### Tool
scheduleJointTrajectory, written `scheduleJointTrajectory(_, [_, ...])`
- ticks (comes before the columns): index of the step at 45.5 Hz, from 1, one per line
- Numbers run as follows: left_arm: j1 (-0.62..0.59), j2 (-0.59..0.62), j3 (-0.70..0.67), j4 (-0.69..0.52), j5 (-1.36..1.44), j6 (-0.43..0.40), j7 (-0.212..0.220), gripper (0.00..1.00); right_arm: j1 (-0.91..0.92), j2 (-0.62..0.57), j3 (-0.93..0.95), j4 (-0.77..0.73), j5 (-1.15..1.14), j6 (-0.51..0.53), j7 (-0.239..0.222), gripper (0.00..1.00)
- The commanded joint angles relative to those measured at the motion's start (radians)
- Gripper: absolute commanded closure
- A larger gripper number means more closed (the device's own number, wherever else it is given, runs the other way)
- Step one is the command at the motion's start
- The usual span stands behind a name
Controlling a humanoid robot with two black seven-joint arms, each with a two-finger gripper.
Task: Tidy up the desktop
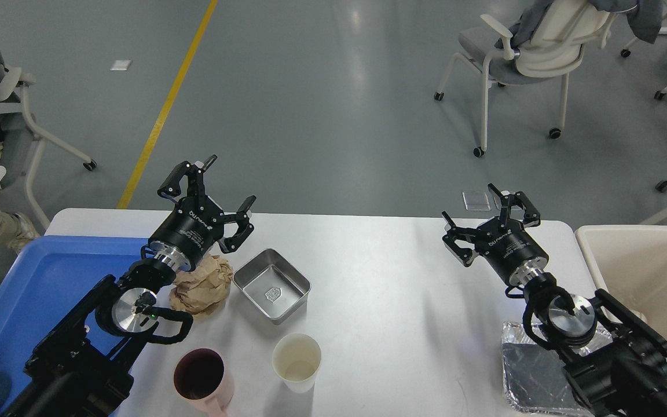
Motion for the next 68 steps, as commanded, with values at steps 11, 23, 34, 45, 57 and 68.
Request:
scheduleJointTrajectory(11, [0.002, -0.006, -0.015, -0.008, -0.003, 0.000, -0.010, 0.03, -0.003, -0.007, 0.000, 0.002, 0.000, 0.000, 0.001, 0.00])
scheduleJointTrajectory(23, [-0.002, -0.008, -0.040, 0.001, -0.031, 0.022, -0.003, 0.03, -0.003, -0.001, 0.000, 0.000, 0.000, 0.000, 0.001, 0.00])
scheduleJointTrajectory(34, [0.005, -0.017, -0.061, 0.024, -0.029, 0.022, -0.013, 0.03, -0.005, -0.001, 0.000, 0.000, 0.000, 0.000, 0.001, 0.00])
scheduleJointTrajectory(45, [0.024, -0.023, -0.049, 0.032, -0.035, 0.006, -0.108, 0.03, -0.005, -0.001, 0.000, 0.000, 0.000, 0.000, 0.001, 0.00])
scheduleJointTrajectory(57, [0.015, -0.019, -0.038, 0.031, -0.034, -0.003, -0.113, 0.03, -0.005, 0.000, 0.000, 0.000, 0.000, 0.000, 0.001, 0.00])
scheduleJointTrajectory(68, [0.011, -0.014, -0.040, 0.032, -0.032, 0.000, -0.124, 0.03, -0.012, 0.000, 0.002, 0.002, 0.000, 0.000, 0.001, 0.00])
